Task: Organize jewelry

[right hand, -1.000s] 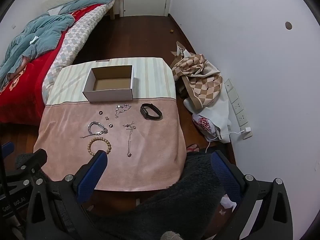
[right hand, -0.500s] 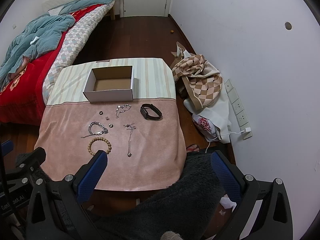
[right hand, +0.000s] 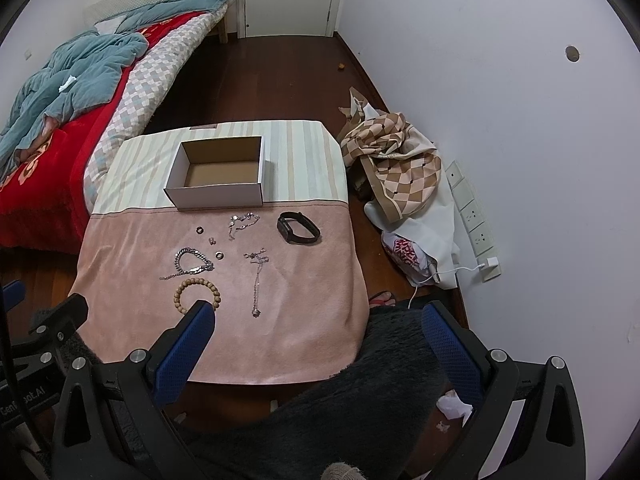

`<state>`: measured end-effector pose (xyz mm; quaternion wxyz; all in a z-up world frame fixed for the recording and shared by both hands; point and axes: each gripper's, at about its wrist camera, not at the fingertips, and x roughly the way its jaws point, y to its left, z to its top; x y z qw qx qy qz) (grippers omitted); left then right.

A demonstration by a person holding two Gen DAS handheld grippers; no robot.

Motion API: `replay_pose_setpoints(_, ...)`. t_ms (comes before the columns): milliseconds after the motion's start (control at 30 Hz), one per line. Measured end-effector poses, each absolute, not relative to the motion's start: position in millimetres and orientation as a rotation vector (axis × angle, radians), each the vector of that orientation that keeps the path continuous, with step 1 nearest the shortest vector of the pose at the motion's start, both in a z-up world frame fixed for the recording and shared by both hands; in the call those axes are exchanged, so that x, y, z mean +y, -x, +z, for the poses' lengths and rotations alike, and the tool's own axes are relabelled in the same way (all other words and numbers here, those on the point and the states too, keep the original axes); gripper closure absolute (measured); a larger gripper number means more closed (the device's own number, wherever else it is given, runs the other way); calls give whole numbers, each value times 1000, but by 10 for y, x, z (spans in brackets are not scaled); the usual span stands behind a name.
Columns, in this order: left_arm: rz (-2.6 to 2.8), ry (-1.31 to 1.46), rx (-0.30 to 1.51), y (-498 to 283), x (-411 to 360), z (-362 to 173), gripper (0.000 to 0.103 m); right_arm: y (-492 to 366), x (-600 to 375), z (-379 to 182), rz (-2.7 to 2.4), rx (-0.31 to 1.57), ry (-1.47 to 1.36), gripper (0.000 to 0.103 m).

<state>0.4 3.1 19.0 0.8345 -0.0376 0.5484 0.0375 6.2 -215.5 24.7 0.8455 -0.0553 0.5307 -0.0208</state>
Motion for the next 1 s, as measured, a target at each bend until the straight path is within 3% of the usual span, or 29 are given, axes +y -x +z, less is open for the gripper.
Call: replay_pose_setpoints(1000, 81, 78, 1152, -31, -70, 209, 0, -77, -2227, 306, -49, 1113, 115, 0)
